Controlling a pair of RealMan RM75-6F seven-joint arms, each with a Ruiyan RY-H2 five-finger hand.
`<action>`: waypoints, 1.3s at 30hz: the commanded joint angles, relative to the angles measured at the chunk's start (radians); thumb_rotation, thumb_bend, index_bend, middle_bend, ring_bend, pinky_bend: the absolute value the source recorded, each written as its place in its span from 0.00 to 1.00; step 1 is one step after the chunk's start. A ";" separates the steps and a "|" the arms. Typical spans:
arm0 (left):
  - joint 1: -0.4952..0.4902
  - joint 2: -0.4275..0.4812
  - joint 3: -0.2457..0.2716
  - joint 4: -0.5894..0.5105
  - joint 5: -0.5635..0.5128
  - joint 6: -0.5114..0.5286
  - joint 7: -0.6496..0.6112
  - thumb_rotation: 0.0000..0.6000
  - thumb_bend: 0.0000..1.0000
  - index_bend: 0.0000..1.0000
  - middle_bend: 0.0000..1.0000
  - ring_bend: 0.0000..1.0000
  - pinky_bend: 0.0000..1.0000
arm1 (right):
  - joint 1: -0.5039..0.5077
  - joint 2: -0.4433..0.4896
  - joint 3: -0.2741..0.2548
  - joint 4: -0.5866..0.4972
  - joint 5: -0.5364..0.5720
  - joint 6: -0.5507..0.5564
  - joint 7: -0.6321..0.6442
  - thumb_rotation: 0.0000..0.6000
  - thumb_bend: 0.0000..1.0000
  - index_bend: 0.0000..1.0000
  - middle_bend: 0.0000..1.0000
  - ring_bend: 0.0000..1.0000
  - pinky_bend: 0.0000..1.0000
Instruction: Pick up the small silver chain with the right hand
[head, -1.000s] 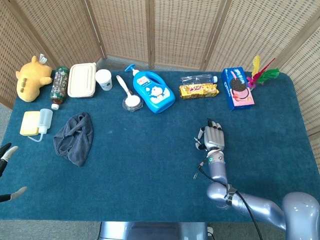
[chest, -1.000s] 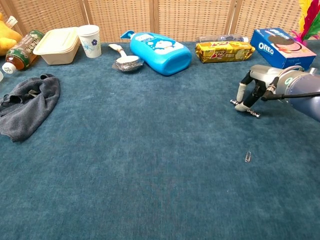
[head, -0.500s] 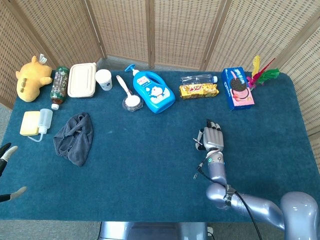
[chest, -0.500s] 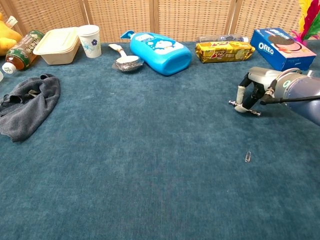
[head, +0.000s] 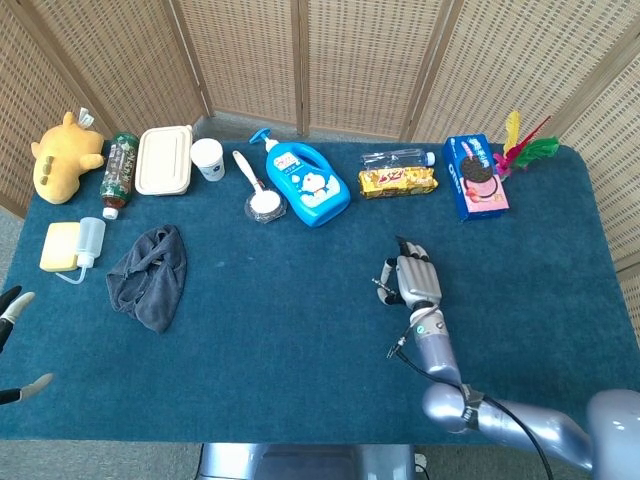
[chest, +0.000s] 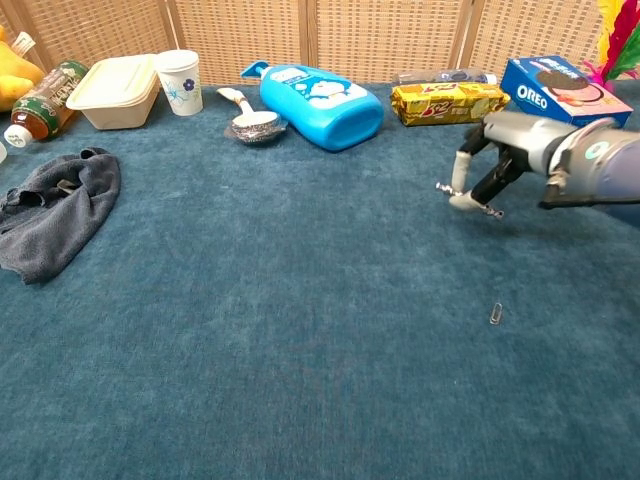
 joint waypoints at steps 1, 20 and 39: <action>0.000 -0.001 0.001 -0.002 0.001 -0.001 0.002 1.00 0.21 0.00 0.00 0.00 0.00 | -0.050 0.069 -0.003 -0.081 -0.078 -0.049 0.106 1.00 0.43 0.70 0.04 0.00 0.01; 0.000 -0.013 0.013 -0.019 0.018 -0.010 0.050 1.00 0.21 0.00 0.00 0.00 0.00 | -0.274 0.186 -0.016 -0.031 -0.712 -0.223 0.969 1.00 0.43 0.73 0.08 0.00 0.01; 0.001 -0.015 0.013 -0.030 0.013 -0.009 0.066 1.00 0.21 0.00 0.00 0.00 0.00 | -0.298 0.131 -0.181 0.224 -1.042 -0.011 1.488 1.00 0.45 0.75 0.08 0.00 0.01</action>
